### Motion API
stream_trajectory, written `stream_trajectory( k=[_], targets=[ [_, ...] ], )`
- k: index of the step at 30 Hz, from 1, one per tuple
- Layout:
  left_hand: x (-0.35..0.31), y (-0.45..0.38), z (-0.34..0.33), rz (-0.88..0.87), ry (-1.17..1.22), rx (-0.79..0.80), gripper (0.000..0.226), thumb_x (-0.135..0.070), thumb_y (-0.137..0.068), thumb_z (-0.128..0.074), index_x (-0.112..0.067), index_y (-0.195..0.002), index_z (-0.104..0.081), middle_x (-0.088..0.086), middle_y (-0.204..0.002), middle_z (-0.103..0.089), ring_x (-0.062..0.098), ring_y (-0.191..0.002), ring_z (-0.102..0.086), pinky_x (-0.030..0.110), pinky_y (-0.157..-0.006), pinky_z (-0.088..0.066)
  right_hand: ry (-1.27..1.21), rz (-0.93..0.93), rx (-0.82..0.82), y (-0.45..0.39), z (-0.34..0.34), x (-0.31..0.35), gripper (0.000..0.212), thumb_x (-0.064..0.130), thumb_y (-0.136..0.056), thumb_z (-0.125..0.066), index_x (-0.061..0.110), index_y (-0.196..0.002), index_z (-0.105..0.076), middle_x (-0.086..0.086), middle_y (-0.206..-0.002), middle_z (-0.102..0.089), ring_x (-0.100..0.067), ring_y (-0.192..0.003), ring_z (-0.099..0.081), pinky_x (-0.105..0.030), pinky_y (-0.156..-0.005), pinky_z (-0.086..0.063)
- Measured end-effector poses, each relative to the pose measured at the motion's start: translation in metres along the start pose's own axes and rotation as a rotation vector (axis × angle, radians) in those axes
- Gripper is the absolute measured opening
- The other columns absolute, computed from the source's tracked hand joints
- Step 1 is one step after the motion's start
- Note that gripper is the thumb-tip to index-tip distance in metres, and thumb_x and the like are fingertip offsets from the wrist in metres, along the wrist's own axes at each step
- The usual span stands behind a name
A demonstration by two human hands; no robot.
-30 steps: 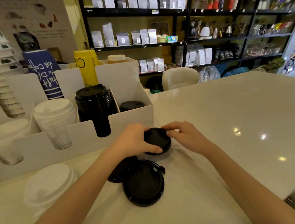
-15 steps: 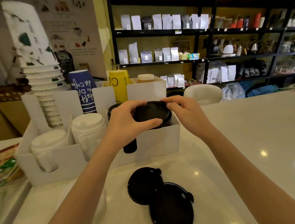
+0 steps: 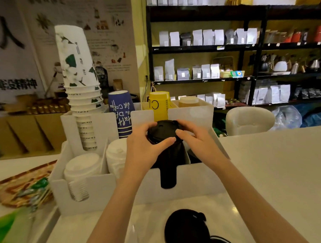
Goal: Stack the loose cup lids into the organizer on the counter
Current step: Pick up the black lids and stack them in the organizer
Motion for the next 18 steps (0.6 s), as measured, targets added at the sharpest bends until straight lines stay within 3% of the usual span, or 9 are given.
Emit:
stream_trajectory(
  k=[2,5,11,18],
  targets=[
    [0.003,0.000,-0.004,-0.001,-0.022,0.005,0.060,-0.037,-0.062,-0.076,-0.017,-0.115,-0.056,0.001,-0.112,-0.062,0.013,-0.103,-0.055,0.027,-0.090,-0.046,0.003,-0.035,-0.001,-0.002,-0.002,-0.006,0.038,0.022,-0.090,-0.047,0.023,-0.128,-0.045,0.004,-0.125,-0.054,-0.009,-0.118,-0.046,-0.028,-0.103,-0.038],
    [0.006,0.000,-0.006,-0.001,-0.050,0.006,0.056,-0.035,-0.066,-0.074,-0.016,-0.115,-0.054,0.001,-0.114,-0.061,0.008,-0.100,-0.050,0.021,-0.086,-0.041,0.019,-0.068,0.007,-0.004,-0.006,-0.013,0.041,0.024,-0.091,-0.045,0.020,-0.132,-0.042,0.001,-0.134,-0.050,-0.013,-0.124,-0.043,-0.032,-0.106,-0.036],
    [0.007,0.000,-0.006,0.020,-0.105,0.030,0.050,-0.037,-0.069,-0.070,-0.017,-0.112,-0.056,0.000,-0.109,-0.062,0.005,-0.093,-0.047,0.009,-0.069,-0.036,0.007,-0.052,0.035,-0.006,-0.012,-0.015,0.039,0.024,-0.093,-0.040,0.020,-0.131,-0.042,0.009,-0.118,-0.050,-0.007,-0.114,-0.046,-0.020,-0.095,-0.039],
    [0.002,0.001,-0.004,0.039,-0.229,0.109,0.053,-0.041,-0.073,-0.065,-0.015,-0.117,-0.052,0.004,-0.115,-0.060,0.015,-0.102,-0.052,0.025,-0.084,-0.041,0.022,-0.046,0.038,-0.005,-0.013,-0.017,0.040,0.027,-0.092,-0.040,0.022,-0.131,-0.042,0.007,-0.124,-0.050,-0.007,-0.116,-0.045,-0.027,-0.102,-0.038]
  ],
)
Point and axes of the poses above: each hand's wrist, its own y-axis away from the middle knuckle, its own z-axis out of the back of the hand, x = y × z, the point moved 3 cm from there along -y, towards the middle knuckle
